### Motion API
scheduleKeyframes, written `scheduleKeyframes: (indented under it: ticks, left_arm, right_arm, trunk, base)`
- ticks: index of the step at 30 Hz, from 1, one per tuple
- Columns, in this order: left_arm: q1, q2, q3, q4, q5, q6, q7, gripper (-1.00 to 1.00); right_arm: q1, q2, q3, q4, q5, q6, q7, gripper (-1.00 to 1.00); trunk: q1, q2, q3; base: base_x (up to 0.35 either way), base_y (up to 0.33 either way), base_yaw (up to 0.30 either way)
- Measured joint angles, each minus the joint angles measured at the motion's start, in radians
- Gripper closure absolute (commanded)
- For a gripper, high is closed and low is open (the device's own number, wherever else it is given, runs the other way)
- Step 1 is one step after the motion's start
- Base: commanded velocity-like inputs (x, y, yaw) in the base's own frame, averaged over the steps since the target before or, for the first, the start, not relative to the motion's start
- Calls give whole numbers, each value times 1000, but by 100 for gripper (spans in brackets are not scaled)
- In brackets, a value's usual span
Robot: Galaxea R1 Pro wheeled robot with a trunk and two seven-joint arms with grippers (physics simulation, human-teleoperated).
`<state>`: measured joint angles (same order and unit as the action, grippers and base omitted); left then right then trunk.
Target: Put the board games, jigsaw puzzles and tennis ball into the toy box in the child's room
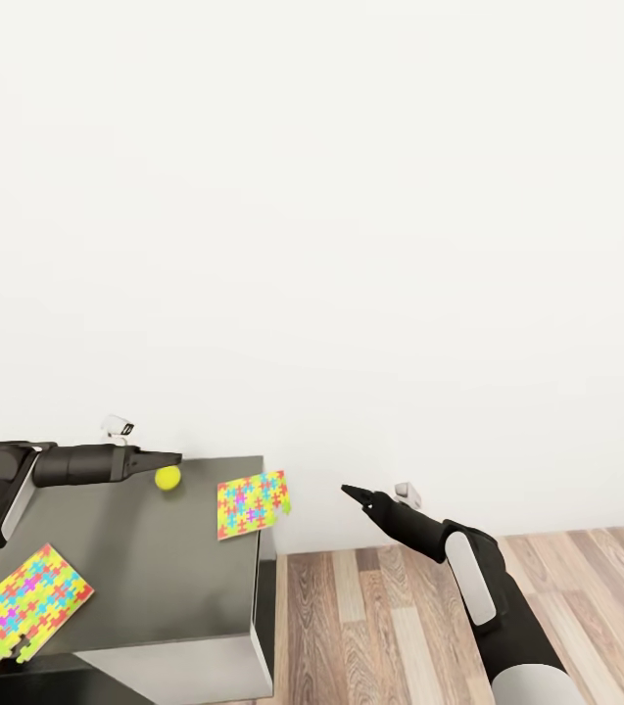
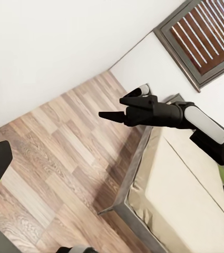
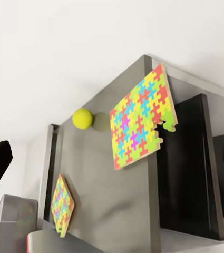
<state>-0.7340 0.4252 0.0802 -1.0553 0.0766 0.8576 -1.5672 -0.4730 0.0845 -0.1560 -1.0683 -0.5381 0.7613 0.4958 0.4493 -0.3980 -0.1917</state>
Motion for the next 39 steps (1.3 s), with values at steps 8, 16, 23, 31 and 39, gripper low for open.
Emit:
scheduleKeyframes:
  ticks: [8, 16, 23, 31, 39]
  left_arm:
    - [0, 1, 0, 0, 0, 0, 0, -100]
    - [0, -1, 0, 0, -1, 0, 0, -100]
    - [0, -1, -1, 0, -2, 0, 0, -100]
    - [0, -1, -1, 0, -3, 0, 0, -100]
    - [0, -2, -1, 0, -3, 0, 0, -100]
  right_arm:
    - [0, 0, 1, 1, 2, -4, 0, -100]
    - [0, 0, 0, 1, 0, -6, 0, -100]
    - [0, -1, -1, 1, 0, -6, 0, -100]
    - [0, 0, 0, 1, 0, -6, -1, -100]
    - [0, 0, 1, 1, 0, -6, -1, -100]
  trunk:
    - [0, 0, 13]
    - [0, 0, 27]
    - [0, 0, 34]
    - [0, 0, 34]
    - [0, 0, 35]
  base:
    - [-2, 0, 0]
    - [0, 0, 0]
    - [0, 0, 0]
    - [0, 0, 0]
    - [0, 0, 0]
